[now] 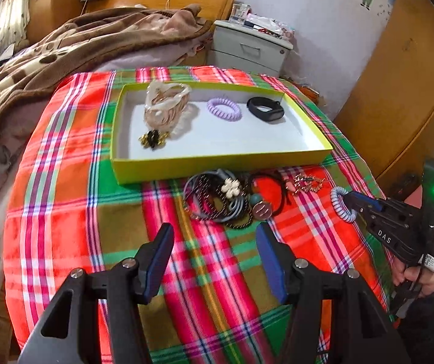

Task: Organize jewelry
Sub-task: 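Grasp the light-blue coil hair tie with the right tool while the left tool grasps the flower hair-tie bundle, then carry the light-blue hair tie and flower bundle over the box, then lower the flower bundle and light-blue tie into the box and open both tools, then grasp the black charm hair tie with the right tool while the left tool grasps the beaded bracelet, then carry the charm hair tie and beaded bracelet into the box and open both tools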

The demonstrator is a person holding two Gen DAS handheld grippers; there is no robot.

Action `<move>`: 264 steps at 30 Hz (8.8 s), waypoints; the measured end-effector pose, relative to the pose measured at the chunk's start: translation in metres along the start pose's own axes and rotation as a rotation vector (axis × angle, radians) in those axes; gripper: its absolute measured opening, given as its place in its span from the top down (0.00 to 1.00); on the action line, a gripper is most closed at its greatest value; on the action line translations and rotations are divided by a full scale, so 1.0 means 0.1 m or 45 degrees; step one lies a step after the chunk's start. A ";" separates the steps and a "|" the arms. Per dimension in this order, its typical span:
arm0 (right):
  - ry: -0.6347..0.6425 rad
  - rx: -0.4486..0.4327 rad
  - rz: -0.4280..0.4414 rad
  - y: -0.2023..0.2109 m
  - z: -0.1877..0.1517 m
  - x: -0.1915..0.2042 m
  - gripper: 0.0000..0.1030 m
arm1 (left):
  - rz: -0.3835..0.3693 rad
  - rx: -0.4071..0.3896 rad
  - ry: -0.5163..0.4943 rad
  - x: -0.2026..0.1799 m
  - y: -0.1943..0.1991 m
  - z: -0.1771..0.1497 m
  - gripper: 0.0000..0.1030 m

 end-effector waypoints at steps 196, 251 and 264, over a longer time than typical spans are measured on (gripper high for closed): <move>0.372 0.052 0.335 -0.22 0.32 1.55 0.81 | 0.061 -0.061 0.137 0.64 0.03 0.11 0.56; 0.027 -0.309 0.313 0.73 0.39 0.55 0.87 | 0.131 0.052 -0.049 0.07 -0.51 0.41 0.77; 0.019 -0.308 0.307 0.72 0.38 0.55 0.87 | 0.083 -0.024 -0.010 0.14 -0.30 0.38 0.85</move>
Point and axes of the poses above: each gripper's, at about its wrist camera, not at the fingertips, and y roughly against the way its jaws point, x to its left, z to its top, the point moved 8 cm from there along -y, roughly the way its jaws point, and after that the axes turned 13 degrees about x, right-handed, at the moved point
